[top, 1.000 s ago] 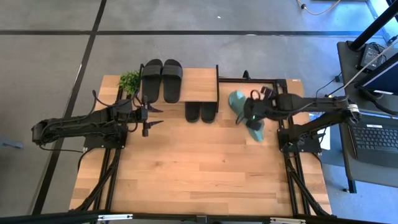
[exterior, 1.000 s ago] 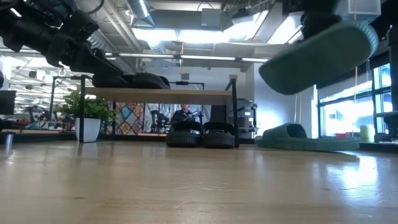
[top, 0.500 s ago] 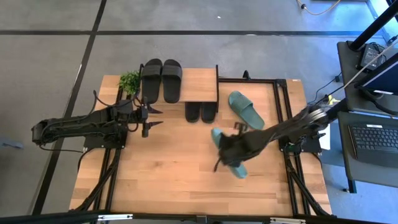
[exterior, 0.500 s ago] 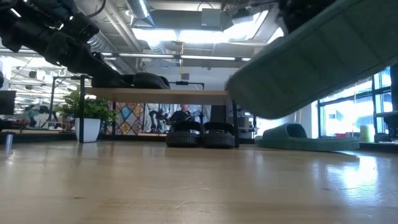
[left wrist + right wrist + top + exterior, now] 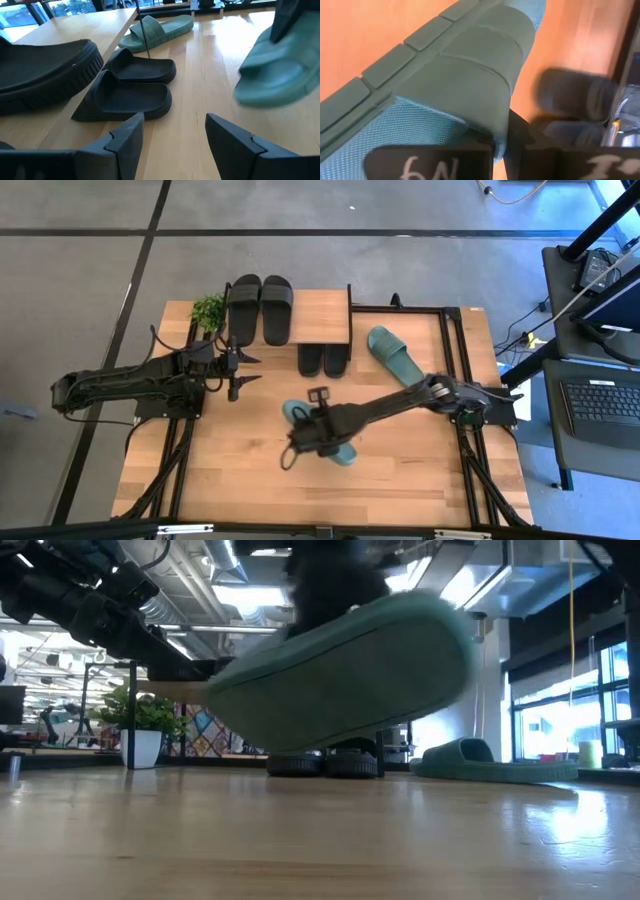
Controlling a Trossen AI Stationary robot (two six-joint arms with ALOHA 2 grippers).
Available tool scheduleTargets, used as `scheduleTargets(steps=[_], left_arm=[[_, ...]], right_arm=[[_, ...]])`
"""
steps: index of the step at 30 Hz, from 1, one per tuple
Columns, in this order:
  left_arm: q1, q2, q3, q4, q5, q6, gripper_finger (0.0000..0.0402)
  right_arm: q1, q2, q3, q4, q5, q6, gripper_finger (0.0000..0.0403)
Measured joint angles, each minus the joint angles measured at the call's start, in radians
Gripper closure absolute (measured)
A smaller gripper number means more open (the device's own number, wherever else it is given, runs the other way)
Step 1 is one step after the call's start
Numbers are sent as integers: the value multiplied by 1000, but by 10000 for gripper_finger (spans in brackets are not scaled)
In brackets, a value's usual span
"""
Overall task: Pick and place slides into the shelf
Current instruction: Put the right blue slipper under the shelf
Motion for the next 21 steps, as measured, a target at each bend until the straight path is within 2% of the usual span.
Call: scheduleTargets(steps=[8,17,21], left_arm=[[0,0,0,-5,0,1,198],[0,0,0,-6,0,1,198],[0,0,0,-7,0,1,198]], right_arm=[[-72,150,193,13,84,-85,390],[-121,161,178,187,86,-103,390],[-134,161,177,197,80,-130,390]])
